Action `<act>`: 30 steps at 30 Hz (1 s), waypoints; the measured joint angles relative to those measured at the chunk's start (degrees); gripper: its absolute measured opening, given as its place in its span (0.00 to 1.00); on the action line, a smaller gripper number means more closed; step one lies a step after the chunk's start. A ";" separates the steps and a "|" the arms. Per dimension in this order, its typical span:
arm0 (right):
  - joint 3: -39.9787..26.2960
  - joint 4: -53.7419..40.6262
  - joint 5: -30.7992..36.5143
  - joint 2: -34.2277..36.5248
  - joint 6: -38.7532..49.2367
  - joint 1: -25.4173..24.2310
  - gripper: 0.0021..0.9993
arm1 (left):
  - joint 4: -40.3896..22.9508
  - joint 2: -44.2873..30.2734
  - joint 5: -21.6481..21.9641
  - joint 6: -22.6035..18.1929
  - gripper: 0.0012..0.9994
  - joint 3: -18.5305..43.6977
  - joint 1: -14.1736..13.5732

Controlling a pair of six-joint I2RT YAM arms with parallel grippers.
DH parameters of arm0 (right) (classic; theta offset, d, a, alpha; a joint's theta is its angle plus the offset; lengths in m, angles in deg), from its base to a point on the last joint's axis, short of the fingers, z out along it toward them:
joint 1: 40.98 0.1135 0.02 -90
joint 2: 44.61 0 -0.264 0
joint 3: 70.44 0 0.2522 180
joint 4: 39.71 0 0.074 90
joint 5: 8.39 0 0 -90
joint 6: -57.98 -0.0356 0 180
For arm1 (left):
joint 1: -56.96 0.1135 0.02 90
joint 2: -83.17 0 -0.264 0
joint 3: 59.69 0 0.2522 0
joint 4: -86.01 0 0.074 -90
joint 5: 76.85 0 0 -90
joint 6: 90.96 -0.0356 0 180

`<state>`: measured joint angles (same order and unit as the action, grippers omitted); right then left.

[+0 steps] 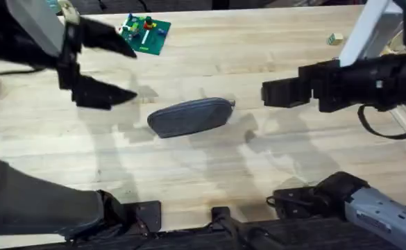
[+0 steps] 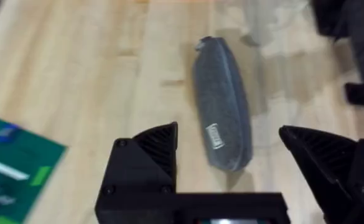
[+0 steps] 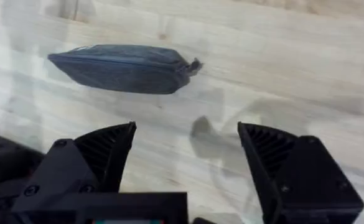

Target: Unzip the bag, pick up the pens from the table one at a time and place them inside, then zip the bag closed.

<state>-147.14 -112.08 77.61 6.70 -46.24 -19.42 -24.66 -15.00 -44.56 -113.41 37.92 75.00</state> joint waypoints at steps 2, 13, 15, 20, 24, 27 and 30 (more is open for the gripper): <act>0.00 -0.02 1.47 -0.57 0.95 0.00 1.00 | 0.25 1.15 0.26 0.76 1.00 3.00 0.00; 0.00 3.11 6.19 -1.34 4.25 0.00 1.00 | 19.68 4.33 10.72 25.21 1.00 10.92 0.00; 0.00 3.45 6.62 -1.31 4.43 0.02 1.00 | 20.55 4.36 13.01 29.95 1.00 10.94 -0.04; 0.00 3.54 8.52 -1.32 4.51 0.02 1.00 | 21.09 5.89 19.22 37.84 1.00 10.92 -1.78; 0.00 3.56 9.15 -1.34 4.66 0.00 1.00 | 22.81 9.68 22.84 45.85 1.00 10.94 -4.34; 0.00 3.56 9.17 -1.31 4.68 0.00 1.00 | 22.84 12.76 24.79 52.51 1.00 10.94 -6.43; 0.00 3.56 9.19 -1.34 4.75 0.00 1.00 | 22.51 14.73 26.12 58.21 1.00 10.94 -8.62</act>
<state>-147.14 -108.51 86.80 5.37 -41.50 -19.42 -2.14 -0.28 -18.45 -55.20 48.86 66.38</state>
